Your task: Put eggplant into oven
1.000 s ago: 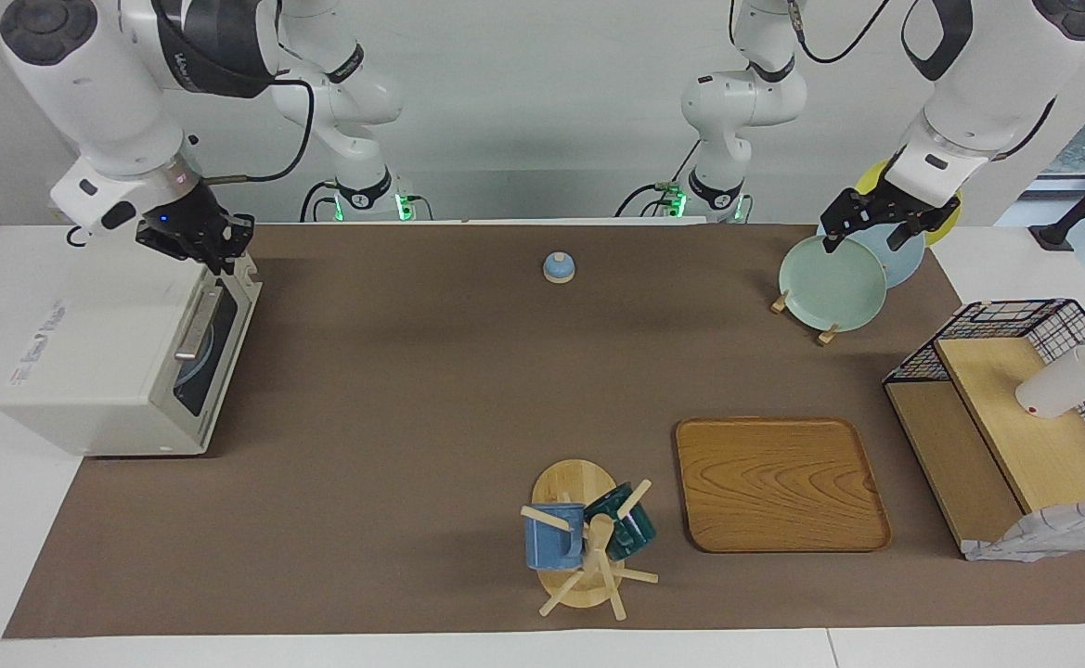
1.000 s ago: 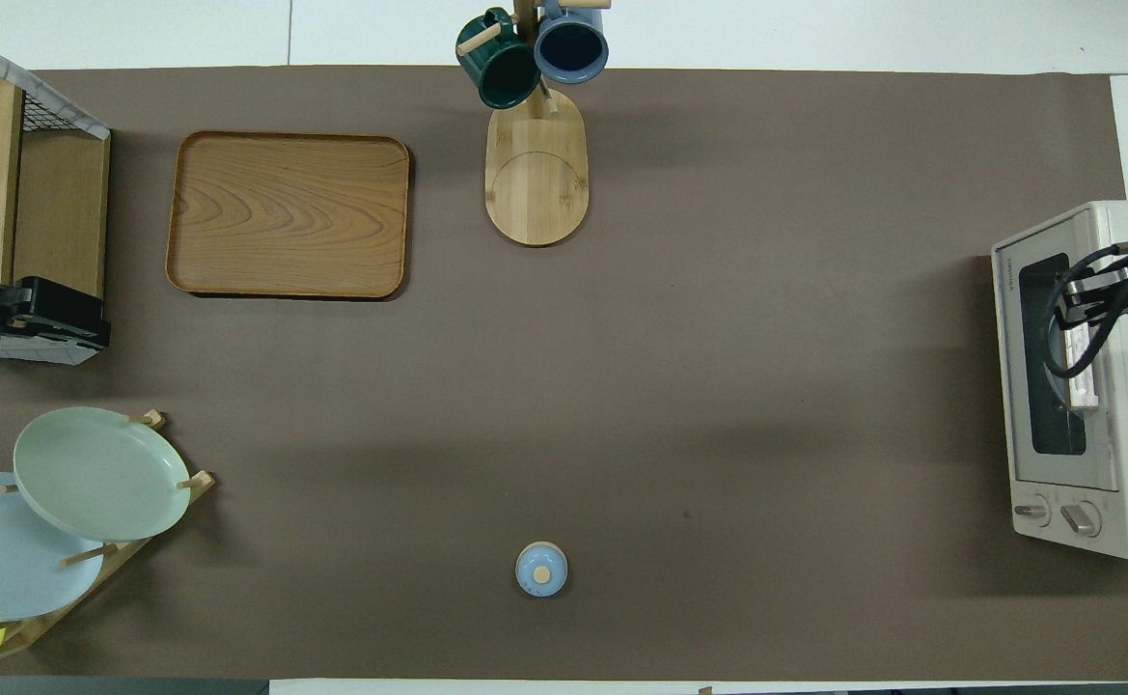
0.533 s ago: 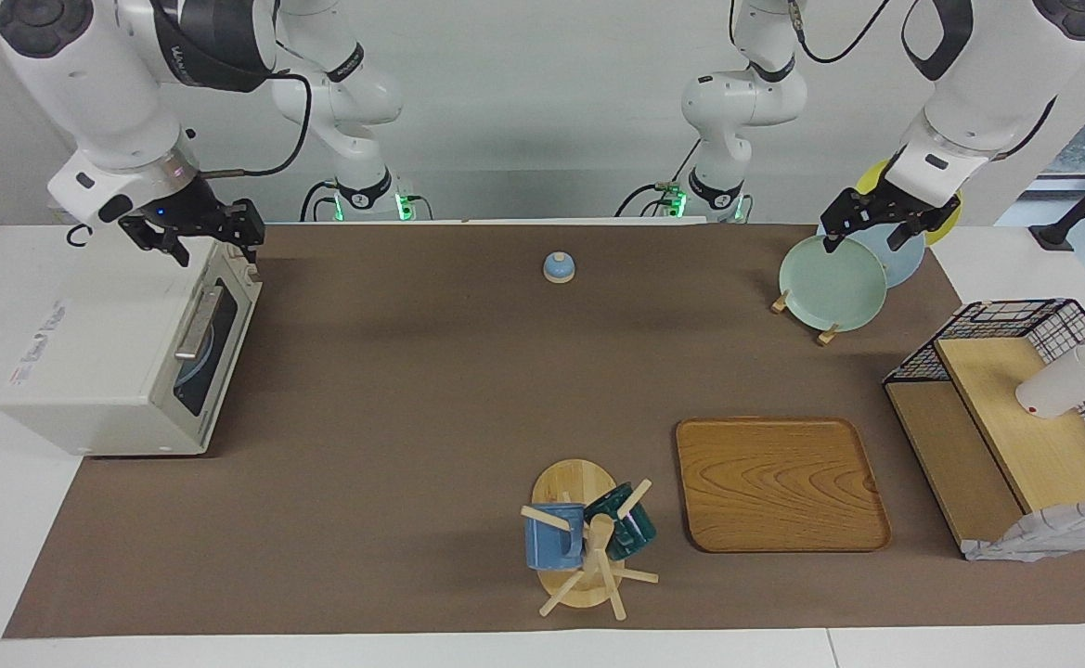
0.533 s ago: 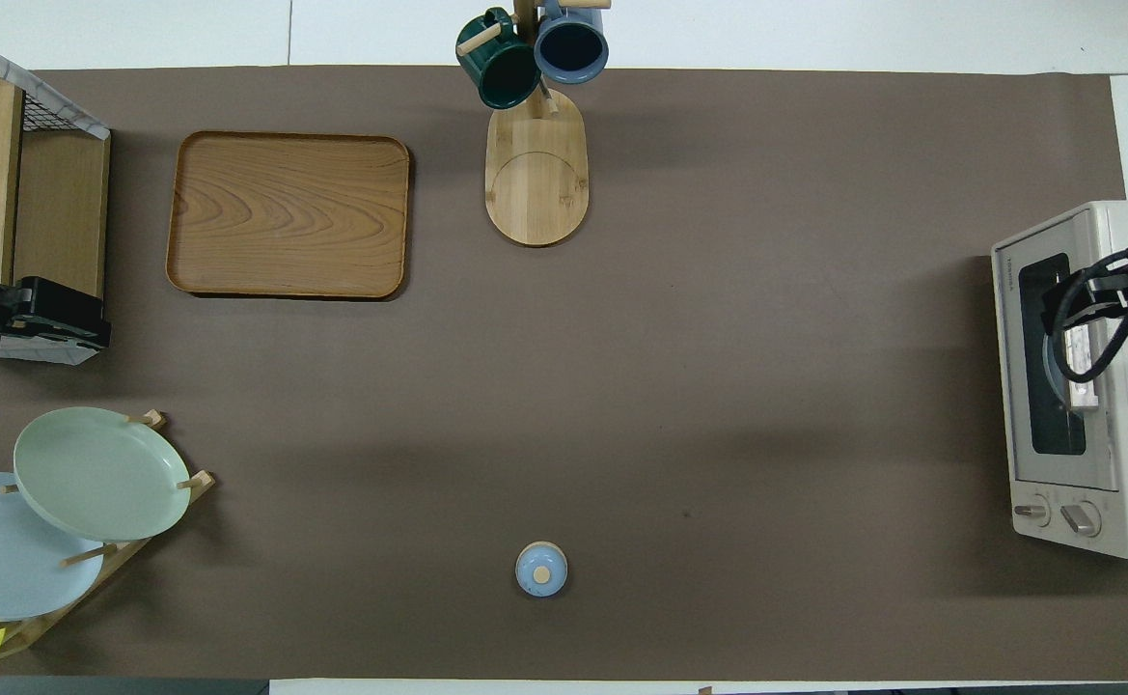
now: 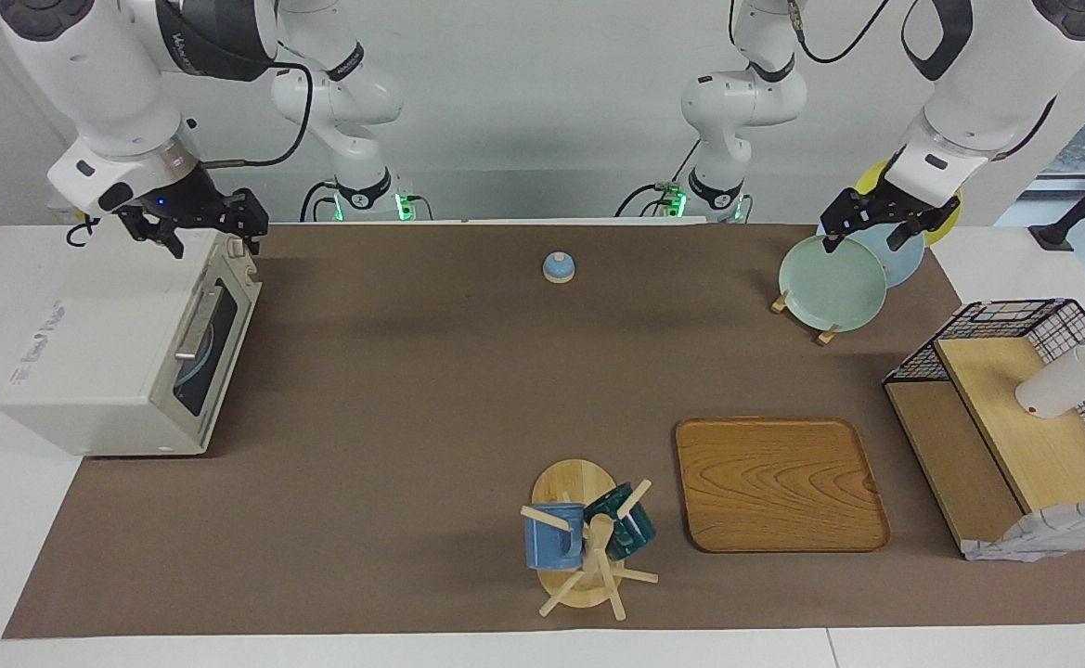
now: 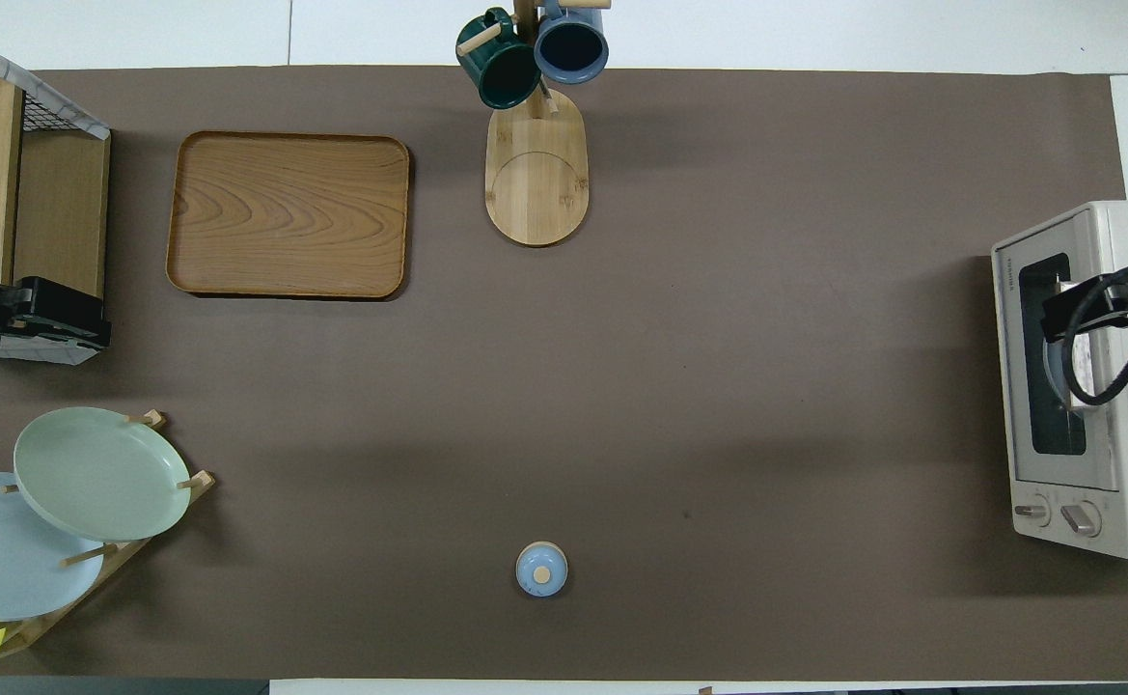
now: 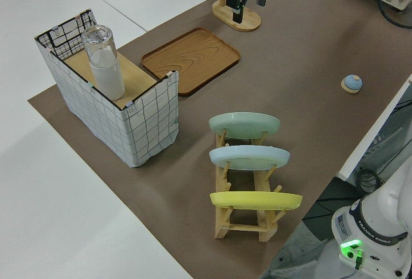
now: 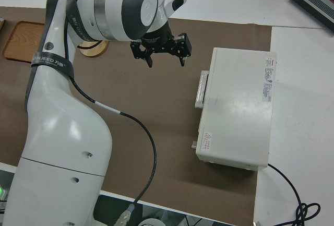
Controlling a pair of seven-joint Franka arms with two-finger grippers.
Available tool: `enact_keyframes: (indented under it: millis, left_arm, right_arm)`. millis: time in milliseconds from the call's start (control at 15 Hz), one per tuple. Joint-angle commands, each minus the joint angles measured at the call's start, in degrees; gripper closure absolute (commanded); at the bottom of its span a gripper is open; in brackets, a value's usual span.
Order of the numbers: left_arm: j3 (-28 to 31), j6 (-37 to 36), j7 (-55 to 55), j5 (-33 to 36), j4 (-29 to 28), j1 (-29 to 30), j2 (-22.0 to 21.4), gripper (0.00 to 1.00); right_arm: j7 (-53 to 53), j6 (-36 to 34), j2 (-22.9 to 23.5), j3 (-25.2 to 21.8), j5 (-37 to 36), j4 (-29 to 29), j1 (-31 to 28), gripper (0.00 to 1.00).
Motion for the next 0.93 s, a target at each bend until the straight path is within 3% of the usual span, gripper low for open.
enact_keyframes:
  millis: [0, 867]
  left_arm:
    - [-0.6, -0.4, -0.2, -0.3, -0.4, 0.9, -0.9, 0.0]
    - [-0.6, -0.4, -0.2, -0.3, -0.4, 0.9, -0.9, 0.0]
  right_arm:
    - [-1.1, 1.4, -1.8, -0.4, 1.0, -2.2, 0.1, 0.0]
    - [-0.1, 3.2, -1.7, -0.5, 1.3, -1.8, -0.2, 0.0]
